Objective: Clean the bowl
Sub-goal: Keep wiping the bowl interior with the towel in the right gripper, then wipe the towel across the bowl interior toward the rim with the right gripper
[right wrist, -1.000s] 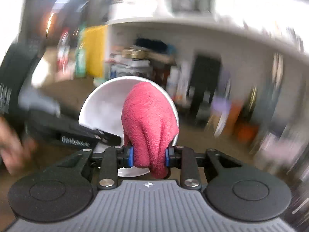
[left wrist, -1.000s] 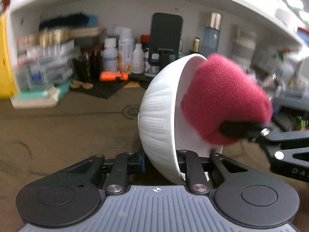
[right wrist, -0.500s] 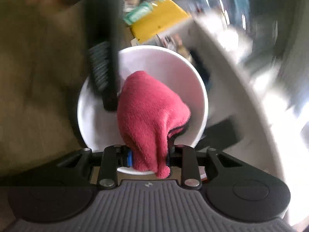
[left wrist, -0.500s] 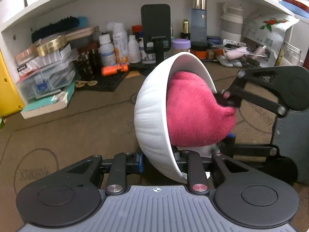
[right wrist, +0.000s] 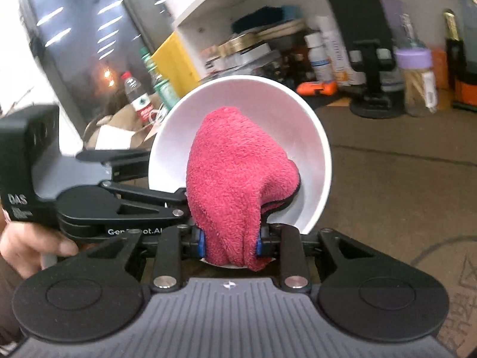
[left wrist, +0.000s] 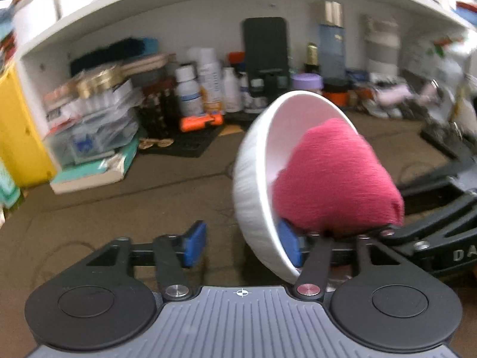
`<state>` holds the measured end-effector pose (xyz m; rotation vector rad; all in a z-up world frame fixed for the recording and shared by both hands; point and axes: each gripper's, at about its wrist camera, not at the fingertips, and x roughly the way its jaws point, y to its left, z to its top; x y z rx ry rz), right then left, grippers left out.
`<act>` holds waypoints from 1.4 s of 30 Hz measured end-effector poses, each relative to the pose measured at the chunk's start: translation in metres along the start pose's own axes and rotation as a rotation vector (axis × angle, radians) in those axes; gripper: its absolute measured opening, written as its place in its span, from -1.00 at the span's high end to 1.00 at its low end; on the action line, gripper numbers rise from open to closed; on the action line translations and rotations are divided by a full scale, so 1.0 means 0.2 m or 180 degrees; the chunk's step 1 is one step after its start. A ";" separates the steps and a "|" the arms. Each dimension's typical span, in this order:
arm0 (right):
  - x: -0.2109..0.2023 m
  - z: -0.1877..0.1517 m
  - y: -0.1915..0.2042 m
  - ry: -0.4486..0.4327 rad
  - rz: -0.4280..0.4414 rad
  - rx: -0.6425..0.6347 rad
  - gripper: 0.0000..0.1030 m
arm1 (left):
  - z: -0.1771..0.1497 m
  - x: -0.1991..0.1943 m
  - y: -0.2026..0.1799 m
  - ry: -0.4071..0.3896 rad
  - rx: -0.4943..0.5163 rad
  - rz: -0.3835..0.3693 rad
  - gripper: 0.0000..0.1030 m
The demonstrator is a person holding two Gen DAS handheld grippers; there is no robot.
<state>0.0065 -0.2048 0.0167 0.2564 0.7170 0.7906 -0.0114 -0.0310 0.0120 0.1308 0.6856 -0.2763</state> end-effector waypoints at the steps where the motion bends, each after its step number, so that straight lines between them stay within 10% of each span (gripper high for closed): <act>1: -0.03 -0.01 0.03 -0.0082 -0.0086 -0.0058 0.41 | 0.00 0.02 0.01 0.0020 -0.0102 -0.0104 -0.06; 6: -0.21 -0.06 0.05 -0.0664 -0.0044 -0.0149 -0.75 | 0.00 0.01 -0.08 0.0039 0.0171 -0.0083 0.29; 11: -0.11 0.04 0.06 -0.0566 -0.0217 -0.0239 -0.62 | 0.01 0.00 -0.11 0.0086 0.0298 -0.0044 0.29; 14: 0.00 0.04 0.12 -0.0404 -0.0595 -0.0585 0.03 | 0.01 0.01 -0.11 0.0085 0.0301 -0.0038 0.24; 18: -0.07 -0.03 0.17 -0.0713 -0.0659 -0.0694 0.29 | -0.03 0.02 -0.10 0.0025 0.0152 0.0078 -0.29; 22: -0.12 -0.03 0.37 -0.0844 -0.1028 -0.1791 0.30 | -0.04 0.04 -0.06 0.0040 -0.0175 0.0012 -0.37; 25: -0.02 -0.07 0.48 -0.0687 -0.1481 -0.3024 0.31 | -0.02 0.03 -0.08 0.0018 -0.0122 -0.0092 0.13; 28: 0.02 -0.11 0.49 -0.0547 -0.1583 -0.3678 0.30 | -0.02 0.02 -0.07 0.0043 -0.0016 -0.0143 0.16; 38: 0.01 -0.11 0.38 -0.0336 -0.1451 -0.3298 0.33 | 0.01 0.00 -0.09 0.0085 0.0196 -0.0091 0.27; 42: -0.02 -0.04 0.26 -0.0214 -0.1123 -0.2363 0.33 | 0.02 0.01 -0.10 0.0088 0.0251 -0.0050 0.28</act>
